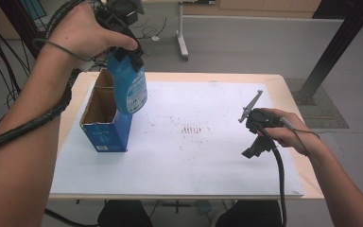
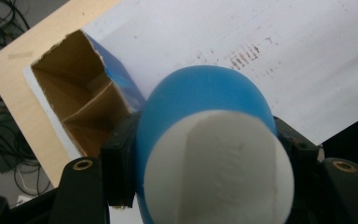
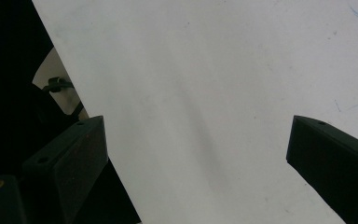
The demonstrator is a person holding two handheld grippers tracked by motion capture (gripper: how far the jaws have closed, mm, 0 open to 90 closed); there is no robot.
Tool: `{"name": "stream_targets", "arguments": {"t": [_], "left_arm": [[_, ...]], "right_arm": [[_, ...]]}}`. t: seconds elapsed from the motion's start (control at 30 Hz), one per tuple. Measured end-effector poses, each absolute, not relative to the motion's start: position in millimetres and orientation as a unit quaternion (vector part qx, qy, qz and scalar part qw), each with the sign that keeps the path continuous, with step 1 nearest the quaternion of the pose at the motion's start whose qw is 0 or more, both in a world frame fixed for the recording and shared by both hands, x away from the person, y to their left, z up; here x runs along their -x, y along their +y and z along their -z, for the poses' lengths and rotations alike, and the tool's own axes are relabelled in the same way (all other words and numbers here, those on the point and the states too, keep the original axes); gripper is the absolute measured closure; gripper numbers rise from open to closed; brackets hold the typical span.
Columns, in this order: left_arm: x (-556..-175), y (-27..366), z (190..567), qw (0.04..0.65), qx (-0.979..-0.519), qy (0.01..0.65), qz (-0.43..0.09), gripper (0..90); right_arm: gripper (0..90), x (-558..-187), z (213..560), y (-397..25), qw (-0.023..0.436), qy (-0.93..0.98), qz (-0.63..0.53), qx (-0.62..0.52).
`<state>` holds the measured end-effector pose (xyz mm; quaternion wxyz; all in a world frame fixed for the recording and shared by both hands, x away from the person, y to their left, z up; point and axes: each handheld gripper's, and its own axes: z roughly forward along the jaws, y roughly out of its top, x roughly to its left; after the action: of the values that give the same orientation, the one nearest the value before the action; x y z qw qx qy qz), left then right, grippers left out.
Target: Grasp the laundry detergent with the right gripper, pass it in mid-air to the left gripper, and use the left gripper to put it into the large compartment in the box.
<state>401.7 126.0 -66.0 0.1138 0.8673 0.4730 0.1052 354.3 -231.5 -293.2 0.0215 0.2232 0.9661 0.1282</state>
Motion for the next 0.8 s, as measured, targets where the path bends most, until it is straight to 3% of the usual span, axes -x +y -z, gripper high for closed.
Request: {"name": "stream_targets", "arguments": {"t": [0.8], "left_arm": [[-421.4, 189.8, 46.4, 0.109, -0.788, 0.593, -0.124, 37.7]], "right_arm": [[5.3, -359.6, 298.5, -230.3, 0.021, 0.965, -0.138, -0.221]]}}
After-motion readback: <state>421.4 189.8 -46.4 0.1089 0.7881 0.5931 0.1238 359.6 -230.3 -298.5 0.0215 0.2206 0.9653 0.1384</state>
